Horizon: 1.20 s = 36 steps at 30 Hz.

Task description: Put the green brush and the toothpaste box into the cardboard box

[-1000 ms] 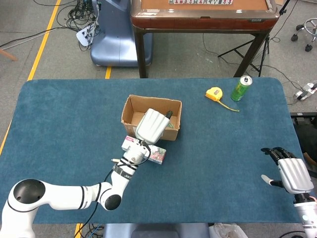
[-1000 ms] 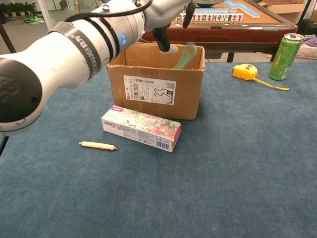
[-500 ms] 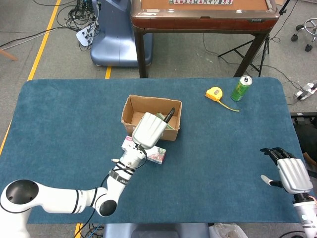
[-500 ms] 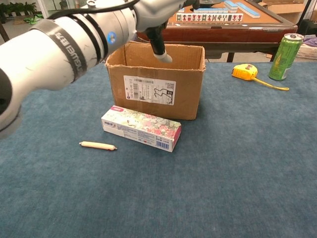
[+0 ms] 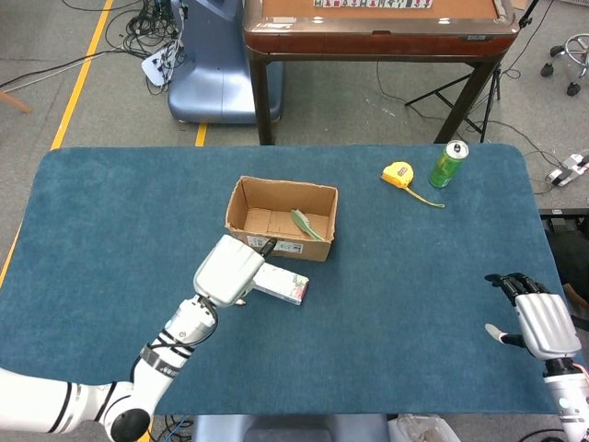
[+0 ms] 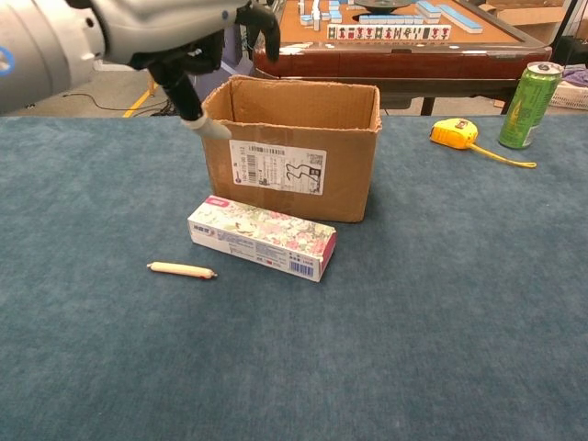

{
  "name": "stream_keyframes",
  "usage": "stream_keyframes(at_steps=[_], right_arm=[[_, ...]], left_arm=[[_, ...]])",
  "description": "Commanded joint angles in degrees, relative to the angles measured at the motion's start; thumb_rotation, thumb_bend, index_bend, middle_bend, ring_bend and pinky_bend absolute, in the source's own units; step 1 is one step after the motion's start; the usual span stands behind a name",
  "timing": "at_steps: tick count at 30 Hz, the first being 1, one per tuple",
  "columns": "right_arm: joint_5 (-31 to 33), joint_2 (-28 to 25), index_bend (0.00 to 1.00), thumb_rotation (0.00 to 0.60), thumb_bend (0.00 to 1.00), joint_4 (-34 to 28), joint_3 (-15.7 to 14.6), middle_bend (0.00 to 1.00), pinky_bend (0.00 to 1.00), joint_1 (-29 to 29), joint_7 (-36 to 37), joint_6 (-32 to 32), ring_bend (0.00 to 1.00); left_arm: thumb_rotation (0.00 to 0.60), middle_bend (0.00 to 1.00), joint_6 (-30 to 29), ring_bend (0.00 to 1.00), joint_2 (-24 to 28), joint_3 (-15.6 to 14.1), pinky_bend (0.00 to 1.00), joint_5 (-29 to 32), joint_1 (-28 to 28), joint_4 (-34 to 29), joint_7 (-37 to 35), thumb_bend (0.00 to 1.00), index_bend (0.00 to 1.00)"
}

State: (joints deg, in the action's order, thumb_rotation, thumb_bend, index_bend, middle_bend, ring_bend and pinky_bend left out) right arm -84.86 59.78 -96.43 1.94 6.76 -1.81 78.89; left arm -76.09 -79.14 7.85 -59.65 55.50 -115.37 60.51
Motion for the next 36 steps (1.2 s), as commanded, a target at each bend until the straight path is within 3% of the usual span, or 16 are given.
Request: stream_keyframes(at_steps=[1,8,14,22,36], right_arm=[[0.1,0.1,0.27,0.6,0.0,0.0,0.1,0.33,0.38,-0.1,-0.2,0.1,0.22],[0.3,0.0,0.27,0.6,0.0,-0.1,0.2,0.33,0.38,-0.3,0.0,0.7,0.22],[0.3,-0.7,0.27,0.6,0.0,-0.1,0.5,0.33,0.38,-0.8,1.4,1.6,0.22],[-0.3,-1.5,0.27,0.6,0.0,0.1,0.6,0.33,0.38,-1.2,3.3,2.5,0.22],[-0.7,-1.8,0.27,0.6,0.0,0.2,0.5,0.33,0.38,-1.1,4.0,2.2,0.22]], left_arm=[[0.6,1.0,1.0,1.0,2.0,-3.2,1.0,-3.8,-2.3,-1.3,-3.5,0.09,0.32],[0.6,1.0,5.1,1.0,1.3,-6.0,1.0,-4.2,-4.4,-0.1,-9.3,0.09,0.38],[0.6,1.0,8.9,1.0,-3.7,-6.5,1.0,-1.5,-4.5,4.5,-10.9,0.09,0.36],[0.6,1.0,12.2,1.0,-11.1,-4.9,1.0,2.5,-3.5,12.3,-11.5,0.09,0.28],[0.6,1.0,14.6,1.0,-16.2,-2.0,1.0,7.8,-1.6,20.9,-10.8,0.09,0.24]])
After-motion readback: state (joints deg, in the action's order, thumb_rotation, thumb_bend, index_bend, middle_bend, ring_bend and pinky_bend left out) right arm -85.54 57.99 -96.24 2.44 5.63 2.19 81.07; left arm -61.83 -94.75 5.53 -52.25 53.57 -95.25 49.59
